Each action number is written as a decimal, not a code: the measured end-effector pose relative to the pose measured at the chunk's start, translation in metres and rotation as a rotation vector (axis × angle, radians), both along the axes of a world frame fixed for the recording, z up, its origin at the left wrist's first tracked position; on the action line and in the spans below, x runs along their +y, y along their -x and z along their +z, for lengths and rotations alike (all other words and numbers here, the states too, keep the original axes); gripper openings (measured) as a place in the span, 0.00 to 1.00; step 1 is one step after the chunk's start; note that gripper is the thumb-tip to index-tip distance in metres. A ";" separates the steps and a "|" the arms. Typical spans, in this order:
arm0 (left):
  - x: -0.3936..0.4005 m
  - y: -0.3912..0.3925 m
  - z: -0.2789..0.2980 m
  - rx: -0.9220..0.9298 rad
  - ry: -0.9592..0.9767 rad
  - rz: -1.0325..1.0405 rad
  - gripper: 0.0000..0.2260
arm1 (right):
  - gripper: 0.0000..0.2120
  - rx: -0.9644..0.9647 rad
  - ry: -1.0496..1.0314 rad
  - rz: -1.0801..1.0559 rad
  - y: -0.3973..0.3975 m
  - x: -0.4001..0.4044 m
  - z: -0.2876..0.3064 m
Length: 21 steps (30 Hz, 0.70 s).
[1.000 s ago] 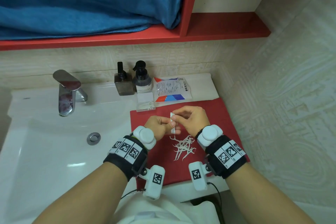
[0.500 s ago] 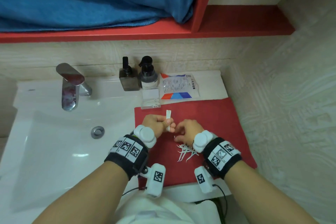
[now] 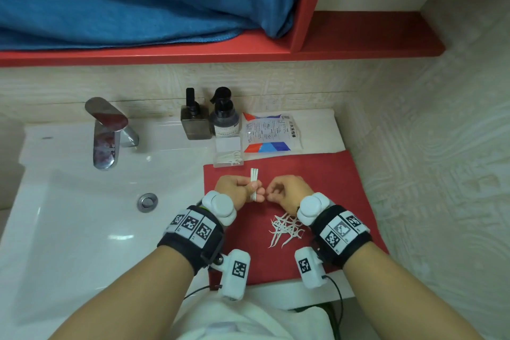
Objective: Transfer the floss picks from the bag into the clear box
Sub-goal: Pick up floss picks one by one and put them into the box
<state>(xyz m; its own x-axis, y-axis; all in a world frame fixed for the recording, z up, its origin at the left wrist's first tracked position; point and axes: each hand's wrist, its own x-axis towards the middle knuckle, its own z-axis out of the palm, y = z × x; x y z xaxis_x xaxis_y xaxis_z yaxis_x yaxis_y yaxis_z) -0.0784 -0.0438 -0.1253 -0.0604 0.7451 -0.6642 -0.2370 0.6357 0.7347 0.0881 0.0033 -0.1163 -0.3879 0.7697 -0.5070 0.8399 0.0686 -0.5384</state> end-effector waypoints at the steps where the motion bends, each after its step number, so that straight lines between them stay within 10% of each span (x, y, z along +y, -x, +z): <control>1: 0.001 0.001 -0.002 -0.004 0.007 0.012 0.04 | 0.02 0.022 -0.015 -0.025 0.000 0.003 0.001; 9: 0.000 0.006 -0.011 0.019 0.043 0.047 0.06 | 0.04 0.423 0.175 -0.322 0.006 0.016 0.017; 21: -0.007 0.011 0.011 -0.461 0.024 -0.096 0.08 | 0.06 0.624 0.023 -0.352 0.012 0.010 0.018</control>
